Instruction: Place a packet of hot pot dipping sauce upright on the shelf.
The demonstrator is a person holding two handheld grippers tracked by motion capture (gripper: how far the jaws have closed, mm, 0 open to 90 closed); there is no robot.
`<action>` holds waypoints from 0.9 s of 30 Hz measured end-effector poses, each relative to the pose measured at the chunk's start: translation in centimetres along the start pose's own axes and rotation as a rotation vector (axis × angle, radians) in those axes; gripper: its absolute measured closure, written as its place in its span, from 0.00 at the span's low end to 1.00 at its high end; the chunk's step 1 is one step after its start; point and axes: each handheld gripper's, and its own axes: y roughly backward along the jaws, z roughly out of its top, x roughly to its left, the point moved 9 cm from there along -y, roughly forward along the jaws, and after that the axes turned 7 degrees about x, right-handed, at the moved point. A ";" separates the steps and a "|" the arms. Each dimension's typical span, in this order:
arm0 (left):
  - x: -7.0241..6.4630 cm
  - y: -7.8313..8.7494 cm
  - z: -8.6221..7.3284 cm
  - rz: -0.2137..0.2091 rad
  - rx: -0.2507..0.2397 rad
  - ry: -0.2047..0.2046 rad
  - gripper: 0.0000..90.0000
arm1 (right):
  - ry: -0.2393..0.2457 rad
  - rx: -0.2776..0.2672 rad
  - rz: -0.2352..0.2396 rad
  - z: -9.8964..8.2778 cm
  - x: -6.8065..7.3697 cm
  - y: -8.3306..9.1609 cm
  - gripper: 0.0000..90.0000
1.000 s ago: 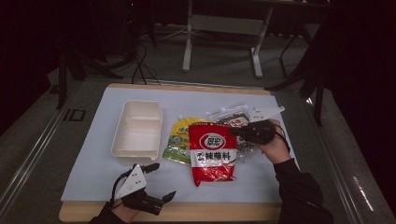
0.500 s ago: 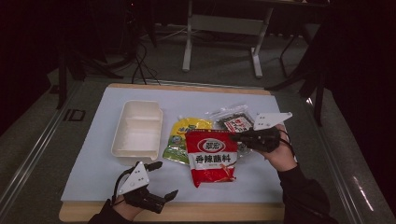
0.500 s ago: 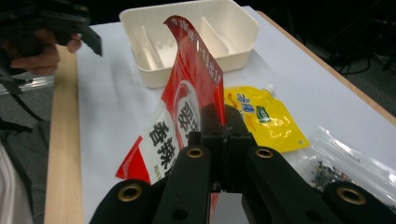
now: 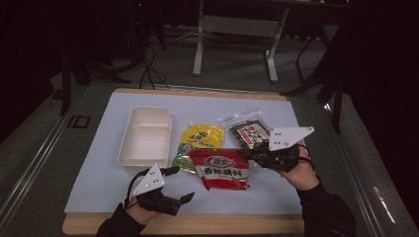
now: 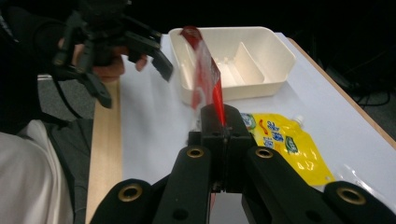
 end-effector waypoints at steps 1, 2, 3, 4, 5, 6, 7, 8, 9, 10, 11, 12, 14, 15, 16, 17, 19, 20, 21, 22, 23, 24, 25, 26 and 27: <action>0.1 0.0 0.3 0.000 -0.004 -0.004 0.15 | 0.006 -0.001 0.000 0.2 0.1 0.1 1.00; 0.2 -0.1 0.6 0.001 -0.010 -0.008 0.17 | 0.009 -0.006 -0.001 0.4 0.1 0.1 1.00; 0.3 -0.1 0.8 0.004 -0.007 -0.006 0.17 | 0.012 -0.006 -0.003 0.6 0.0 0.2 1.00; 0.5 -0.2 1.0 0.007 -0.004 -0.006 0.17 | 0.017 -0.011 -0.006 0.8 0.0 0.2 1.00; 0.7 -0.2 1.2 0.017 -0.003 -0.008 0.18 | 0.016 -0.015 -0.004 1.0 0.0 0.3 1.00; 1.0 -0.2 1.5 0.027 -0.004 -0.008 0.18 | 0.018 -0.018 -0.002 1.2 0.0 0.4 1.00; 1.2 -0.2 1.7 0.026 -0.007 -0.003 0.18 | 0.022 -0.019 -0.005 1.5 0.0 0.5 1.00; 1.5 -0.1 1.9 0.043 -0.003 -0.005 0.18 | 0.025 -0.024 -0.002 1.7 0.1 0.5 1.00; 1.8 0.0 2.3 0.049 -0.009 -0.002 0.18 | 0.029 -0.026 0.003 2.0 0.1 0.6 1.00; 2.0 0.1 2.6 0.045 -0.012 -0.002 0.18 | 0.035 -0.027 0.000 2.2 0.2 0.6 1.00; 2.2 0.1 2.9 0.040 -0.009 -0.004 0.18 | 0.040 -0.029 0.004 2.4 0.3 0.7 1.00; 2.2 0.1 3.3 0.027 -0.001 -0.012 0.18 | 0.044 -0.031 0.008 2.7 0.4 0.7 1.00; 2.2 0.1 3.9 -0.014 0.009 -0.031 0.24 | 0.053 -0.035 0.013 3.2 0.6 0.7 1.00; 2.3 0.1 4.3 -0.020 0.008 -0.045 0.29 | 0.059 -0.035 0.014 3.3 0.6 0.7 1.00; 2.2 0.0 4.6 -0.035 0.012 -0.050 0.31 | 0.062 -0.036 0.018 3.5 0.7 0.7 1.00; 2.1 -0.1 4.8 -0.058 0.019 -0.057 0.35 | 0.064 -0.035 0.021 3.7 0.8 0.6 1.00; 1.9 -0.3 5.1 -0.086 0.025 -0.081 0.45 | 0.067 -0.036 0.027 3.9 0.9 0.5 1.00; 1.8 -0.5 5.1 -0.095 0.035 -0.092 0.51 | 0.065 -0.034 0.029 3.9 0.9 0.4 1.00; 1.7 -0.7 5.2 -0.092 0.036 -0.105 0.55 | 0.066 -0.033 0.029 3.9 0.9 0.3 1.00; 1.7 -0.9 5.2 -0.094 0.041 -0.107 0.59 | 0.067 -0.034 0.034 3.9 0.9 0.3 1.00; 1.7 -1.0 5.1 -0.099 0.048 -0.103 0.63 | 0.067 -0.035 0.035 3.9 0.9 0.2 1.00; 1.8 -1.2 5.1 -0.097 0.044 -0.099 0.68 | 0.066 -0.033 0.032 3.9 0.9 0.2 1.00; 1.8 -1.2 5.1 -0.102 0.040 -0.094 0.72 | 0.062 -0.033 0.033 3.8 0.9 0.2 1.00; 1.9 -1.4 5.1 -0.105 0.037 -0.087 0.76 | 0.058 -0.037 0.040 3.8 0.9 0.3 1.00; 1.9 -1.5 5.1 -0.109 0.037 -0.083 0.79 | 0.055 -0.036 0.039 3.7 0.9 0.3 1.00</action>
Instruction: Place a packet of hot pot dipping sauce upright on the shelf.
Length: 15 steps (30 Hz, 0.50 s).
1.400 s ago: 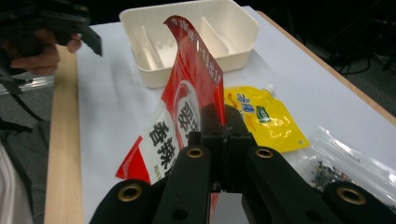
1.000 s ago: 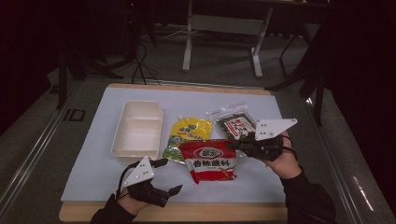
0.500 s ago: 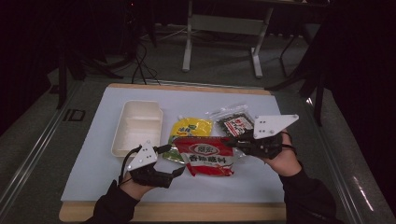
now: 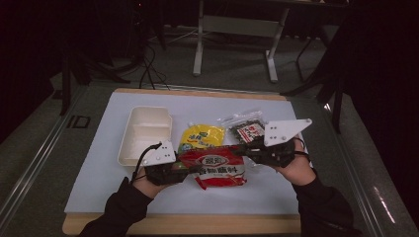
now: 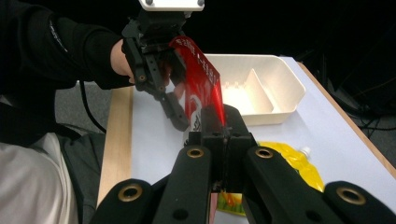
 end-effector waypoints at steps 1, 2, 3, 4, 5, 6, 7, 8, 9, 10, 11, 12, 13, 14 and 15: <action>0.0 -0.1 0.0 -0.008 -0.001 0.001 0.84 | 0.001 0.004 -0.006 -0.1 -0.1 0.0 1.00; 0.0 -0.1 0.0 -0.008 -0.001 0.001 0.87 | -0.003 -0.001 -0.005 -0.1 -0.1 0.1 1.00; 0.0 -0.2 0.1 -0.009 -0.003 -0.001 0.87 | -0.003 -0.001 -0.005 -0.1 -0.1 0.1 1.00; -0.1 -0.2 0.2 -0.014 -0.006 -0.013 0.95 | -0.009 -0.003 -0.005 -0.2 -0.2 0.2 1.00; -0.2 -0.2 0.4 -0.010 -0.010 -0.021 0.99 | -0.009 -0.005 -0.010 -0.2 -0.2 0.3 1.00; -0.3 -0.2 0.5 -0.010 -0.008 -0.024 1.00 | -0.012 -0.013 -0.006 -0.2 -0.2 0.4 1.00; -0.4 -0.2 0.6 -0.011 -0.009 -0.030 1.00 | -0.013 -0.016 -0.013 -0.2 -0.3 0.7 1.00; -0.4 -0.2 0.7 -0.009 -0.011 -0.033 1.00 | -0.013 -0.016 -0.013 -0.2 -0.3 0.7 1.00; -0.5 -0.1 0.9 -0.005 -0.011 -0.035 1.00 | -0.012 -0.018 -0.014 -0.3 -0.3 0.8 1.00; -0.6 0.0 1.0 -0.006 -0.015 -0.037 1.00 | -0.021 -0.026 -0.006 -0.3 -0.3 1.0 1.00; -0.6 0.1 1.2 -0.007 -0.019 -0.036 1.00 | -0.029 -0.036 -0.002 -0.3 -0.3 1.1 1.00; -0.6 0.1 1.2 -0.016 -0.014 -0.030 1.00 | -0.033 -0.040 0.001 -0.3 -0.3 1.2 0.99; -0.7 0.1 1.2 -0.018 -0.012 -0.030 1.00 | -0.037 -0.040 0.007 -0.5 -0.2 1.2 0.96; -0.6 0.2 1.3 -0.012 -0.014 -0.027 1.00 | -0.042 -0.040 0.004 -0.6 -0.2 1.2 0.91; -0.7 0.1 1.2 -0.023 -0.008 -0.022 1.00 | -0.051 -0.028 -0.002 -1.0 -0.4 1.1 0.88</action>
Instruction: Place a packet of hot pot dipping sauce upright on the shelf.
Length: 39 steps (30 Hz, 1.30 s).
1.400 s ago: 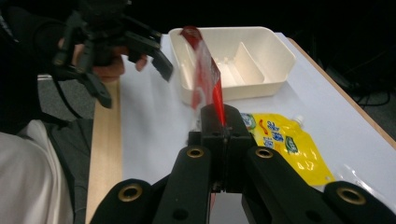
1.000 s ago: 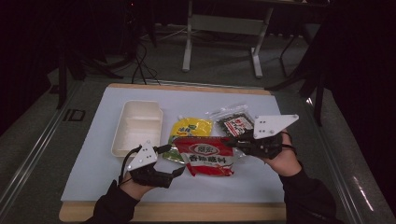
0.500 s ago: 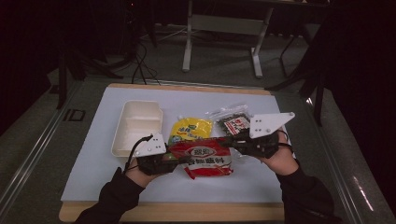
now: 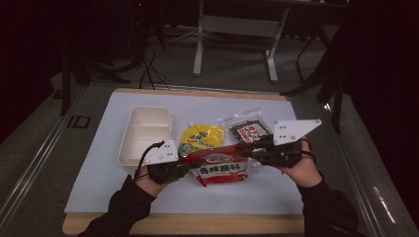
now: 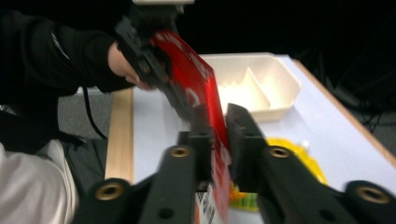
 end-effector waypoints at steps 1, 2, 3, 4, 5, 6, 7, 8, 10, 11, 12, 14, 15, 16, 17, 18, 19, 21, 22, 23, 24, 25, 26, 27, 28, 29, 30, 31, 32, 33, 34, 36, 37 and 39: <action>0.0 0.0 0.0 0.001 0.002 -0.001 1.00 | -0.007 0.009 0.003 -0.4 -0.1 -0.2 0.87; -0.1 0.0 0.0 -0.004 -0.002 0.006 1.00 | -0.013 0.019 0.001 -0.7 -0.1 -0.4 0.86; -0.2 0.0 0.0 -0.017 0.000 0.013 1.00 | -0.020 0.033 -0.001 -1.1 -0.2 -0.7 0.84; -0.2 0.0 0.1 -0.009 -0.001 0.008 1.00 | -0.029 0.052 0.015 -1.7 -0.1 -1.1 0.84; -0.3 0.0 0.2 -0.008 -0.002 0.006 1.00 | -0.028 0.062 0.014 -2.1 -0.1 -1.5 0.83; -0.3 0.0 0.4 -0.012 -0.003 0.006 1.00 | -0.035 0.083 0.014 -2.7 -0.1 -1.9 0.82; -0.3 0.1 0.5 -0.009 -0.012 0.008 1.00 | -0.038 0.095 0.021 -3.0 -0.1 -2.2 0.81; -0.4 0.1 0.6 -0.017 -0.009 0.009 1.00 | -0.043 0.102 0.030 -3.4 0.0 -2.5 0.81; -0.4 0.0 0.7 -0.008 -0.004 0.008 1.00 | -0.047 0.109 0.042 -3.8 0.0 -3.1 0.82; -0.4 0.0 0.7 -0.014 -0.006 0.008 1.00 | -0.049 0.110 0.049 -3.9 0.1 -3.2 0.84; -0.5 0.0 0.8 -0.018 -0.013 0.013 1.00 | -0.046 0.112 0.053 -3.9 0.1 -3.4 0.84; -0.6 0.0 1.1 -0.015 -0.015 0.003 1.00 | -0.034 0.129 0.051 -4.1 0.2 -3.8 0.89; -0.6 0.0 1.1 -0.016 -0.013 0.002 1.00 | -0.030 0.138 0.052 -4.1 0.2 -4.0 0.91; -0.6 0.0 1.2 -0.012 -0.009 0.000 1.00 | -0.027 0.146 0.054 -4.1 0.2 -4.1 0.97; -0.6 0.0 1.2 -0.004 -0.006 -0.004 1.00 | -0.024 0.154 0.062 -4.2 0.3 -4.2 0.99; -0.5 0.0 1.2 -0.007 -0.003 -0.004 1.00 | -0.021 0.159 0.062 -4.1 0.2 -4.2 0.99; -0.6 0.0 1.2 -0.007 0.001 -0.007 1.00 | -0.023 0.167 0.069 -4.2 0.3 -4.2 1.00; -0.6 0.0 1.2 -0.013 -0.001 -0.004 1.00 | -0.011 0.172 0.055 -4.1 0.4 -4.2 1.00; -0.6 0.1 1.3 -0.016 -0.005 -0.007 1.00 | -0.018 0.166 0.067 -4.0 0.4 -4.1 1.00; -0.7 0.1 1.3 -0.014 -0.007 -0.008 1.00 | -0.026 0.159 0.070 -3.9 0.4 -4.0 1.00; -0.8 0.1 1.4 -0.016 -0.005 -0.011 1.00 | -0.024 0.155 0.066 -3.9 0.3 -4.0 1.00; -0.8 0.2 1.5 -0.014 -0.014 -0.011 1.00 | -0.022 0.159 0.066 -3.8 0.3 -3.9 1.00; -0.7 0.3 1.6 -0.014 -0.025 -0.002 0.95 | -0.025 0.152 0.067 -3.7 0.2 -3.7 1.00; -0.6 0.4 1.6 -0.012 -0.025 -0.005 0.92 | -0.027 0.145 0.065 -3.6 0.2 -3.6 1.00; -0.5 0.6 1.6 -0.002 -0.033 -0.005 0.89 | -0.028 0.143 0.068 -3.4 0.2 -3.5 1.00; -0.5 0.8 1.6 0.000 -0.039 0.002 0.85 | -0.026 0.136 0.061 -3.3 0.1 -3.4 1.00; -0.4 0.9 1.6 0.004 -0.042 0.008 0.82 | -0.026 0.131 0.056 -3.2 0.0 -3.2 1.00; -0.3 1.1 1.5 0.013 -0.047 0.012 0.80 | -0.030 0.124 0.053 -3.0 -0.1 -3.0 1.00; -0.2 1.3 1.4 0.023 -0.050 0.015 0.77 | -0.031 0.116 0.046 -2.9 -0.3 -2.8 1.00; -0.2 1.5 1.3 0.026 -0.053 0.021 0.73 | -0.032 0.110 0.039 -2.7 -0.5 -2.6 1.00; -0.1 1.7 1.1 0.035 -0.054 0.023 0.70 | -0.036 0.101 0.035 -2.6 -0.6 -2.4 1.00; 0.0 2.1 0.9 0.061 -0.066 0.023 0.62 | -0.040 0.087 0.024 -2.3 -1.0 -2.0 1.00; 0.0 2.3 0.7 0.070 -0.070 0.030 0.57 | -0.039 0.086 0.016 -2.1 -1.2 -1.9 1.00; 0.1 2.8 0.5 0.083 -0.080 0.041 0.50 | -0.046 0.077 0.014 -1.9 -1.5 -1.7 1.00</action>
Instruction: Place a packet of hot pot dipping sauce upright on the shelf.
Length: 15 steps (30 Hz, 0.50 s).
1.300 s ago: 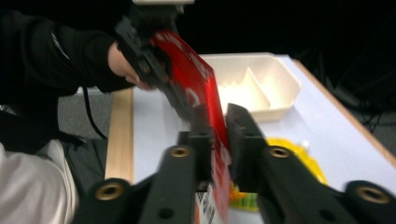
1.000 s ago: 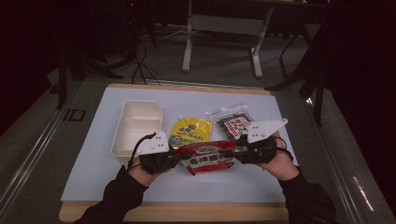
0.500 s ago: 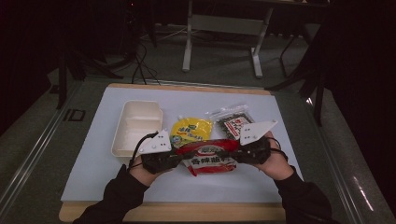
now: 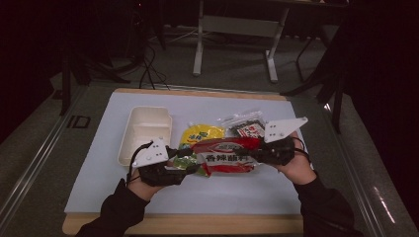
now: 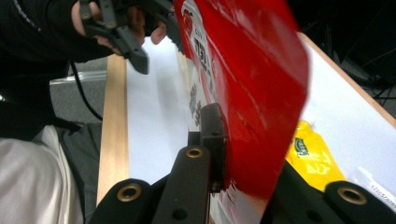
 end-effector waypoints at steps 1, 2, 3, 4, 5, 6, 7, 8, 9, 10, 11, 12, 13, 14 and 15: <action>0.1 0.2 -0.1 0.011 0.000 0.004 0.44 | -0.003 -0.005 -0.005 0.1 -0.2 0.1 1.00; 0.2 0.4 -0.3 0.020 0.000 0.013 0.37 | -0.010 -0.009 -0.003 0.3 -0.3 0.1 1.00; 0.2 0.5 -0.4 0.014 -0.006 0.028 0.31 | -0.014 -0.014 -0.003 0.4 -0.5 0.2 1.00; 0.1 0.6 -0.6 -0.001 -0.001 0.027 0.25 | -0.014 -0.017 -0.006 0.6 -0.6 0.1 1.00; 0.1 0.7 -0.8 0.011 0.000 0.036 0.18 | -0.016 -0.018 -0.011 0.7 -0.8 0.1 1.00; 0.0 0.8 -0.9 0.015 -0.003 0.038 0.17 | -0.020 -0.019 -0.011 0.8 -0.9 0.0 1.00; -0.1 0.9 -1.1 0.001 -0.002 0.036 0.13 | -0.024 -0.023 -0.009 1.0 -1.0 -0.1 1.00; -0.3 0.9 -1.4 -0.009 -0.003 0.044 0.08 | -0.025 -0.025 -0.012 1.1 -1.2 -0.3 1.00; -0.5 0.9 -1.6 -0.005 -0.003 0.045 0.04 | -0.027 -0.026 -0.012 1.3 -1.3 -0.4 1.00; -0.7 1.0 -1.9 0.001 -0.005 0.040 0.03 | -0.030 -0.028 -0.012 1.5 -1.4 -0.6 1.00; -1.0 1.0 -2.3 0.000 -0.005 0.038 0.02 | -0.035 -0.032 -0.018 1.7 -1.5 -0.7 1.00; -1.2 1.0 -2.7 0.005 -0.002 0.034 0.02 | -0.043 -0.036 -0.017 1.9 -1.7 -0.9 1.00; -1.4 1.0 -3.1 0.012 0.004 0.031 0.02 | -0.047 -0.041 -0.017 2.1 -1.9 -1.0 1.00; -1.7 0.9 -3.5 0.011 0.008 0.030 0.02 | -0.051 -0.044 -0.025 2.3 -2.1 -1.1 1.00; -1.9 1.0 -3.8 0.008 0.007 0.030 0.02 | -0.059 -0.047 -0.022 2.5 -2.3 -1.3 1.00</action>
